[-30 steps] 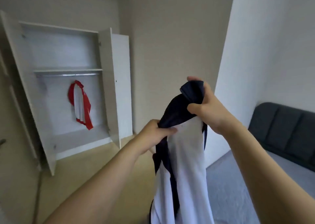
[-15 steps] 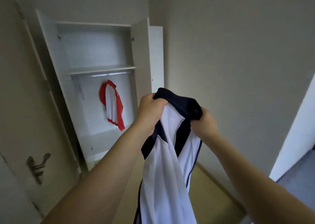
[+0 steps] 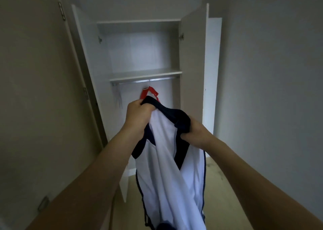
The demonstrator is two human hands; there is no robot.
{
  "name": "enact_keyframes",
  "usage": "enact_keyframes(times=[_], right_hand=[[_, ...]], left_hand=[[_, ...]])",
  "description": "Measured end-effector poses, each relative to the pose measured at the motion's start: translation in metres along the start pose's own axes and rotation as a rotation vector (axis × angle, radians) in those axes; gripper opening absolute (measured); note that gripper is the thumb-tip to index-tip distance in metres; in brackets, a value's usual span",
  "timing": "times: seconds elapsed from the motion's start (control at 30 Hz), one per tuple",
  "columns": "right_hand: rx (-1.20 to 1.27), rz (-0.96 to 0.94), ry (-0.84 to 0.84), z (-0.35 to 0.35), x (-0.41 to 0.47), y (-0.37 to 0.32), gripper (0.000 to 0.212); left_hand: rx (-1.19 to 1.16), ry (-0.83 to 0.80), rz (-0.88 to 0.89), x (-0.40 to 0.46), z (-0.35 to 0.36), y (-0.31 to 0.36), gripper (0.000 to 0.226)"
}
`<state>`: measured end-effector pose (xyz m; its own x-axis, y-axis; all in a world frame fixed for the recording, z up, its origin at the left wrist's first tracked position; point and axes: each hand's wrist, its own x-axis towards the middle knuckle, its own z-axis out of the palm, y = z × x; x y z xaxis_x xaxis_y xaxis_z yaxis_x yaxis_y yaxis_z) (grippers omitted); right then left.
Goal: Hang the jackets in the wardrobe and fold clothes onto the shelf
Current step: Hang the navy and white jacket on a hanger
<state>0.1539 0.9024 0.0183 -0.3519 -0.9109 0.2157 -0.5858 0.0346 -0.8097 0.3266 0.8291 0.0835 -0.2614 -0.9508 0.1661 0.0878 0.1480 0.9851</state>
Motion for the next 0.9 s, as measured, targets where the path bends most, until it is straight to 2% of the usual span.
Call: enact_keyframes(times=[0.07,0.13,0.2,0.33,0.47,0.53,0.7,0.83,0.9], right_hand=[[-0.022,0.01,0.078,0.011,0.053,0.001,0.022],[0.066,0.075,0.186,0.022,0.103,0.005,0.004],[0.216,0.14,0.278,0.033,0.154,0.009,0.012],[0.499,0.258,0.355,0.062,0.257,0.013,0.011],[0.672,0.358,0.293,0.095,0.365,0.001,0.013],[0.702,0.336,0.262,0.107,0.405,-0.003,0.013],[0.577,0.235,0.161,0.137,0.52,0.007,0.017],[0.492,0.204,0.064,0.163,0.608,0.034,0.018],[0.484,0.209,0.042,0.18,0.648,0.051,0.017]], left_hand=[[0.008,0.027,-0.005,0.042,-0.009,-0.009,0.008],[0.024,0.025,-0.001,0.083,-0.014,-0.02,0.009],[0.048,-0.005,0.015,0.129,-0.018,-0.034,0.01],[0.151,-0.117,-0.037,0.224,-0.034,-0.066,0.012],[0.289,-0.22,-0.188,0.333,-0.058,-0.094,0.017],[0.363,-0.289,-0.258,0.38,-0.064,-0.108,0.023],[0.44,-0.433,-0.42,0.501,-0.063,-0.156,0.032],[0.557,-0.561,-0.451,0.593,-0.068,-0.187,0.029],[0.542,-0.633,-0.502,0.633,-0.077,-0.201,0.041]])
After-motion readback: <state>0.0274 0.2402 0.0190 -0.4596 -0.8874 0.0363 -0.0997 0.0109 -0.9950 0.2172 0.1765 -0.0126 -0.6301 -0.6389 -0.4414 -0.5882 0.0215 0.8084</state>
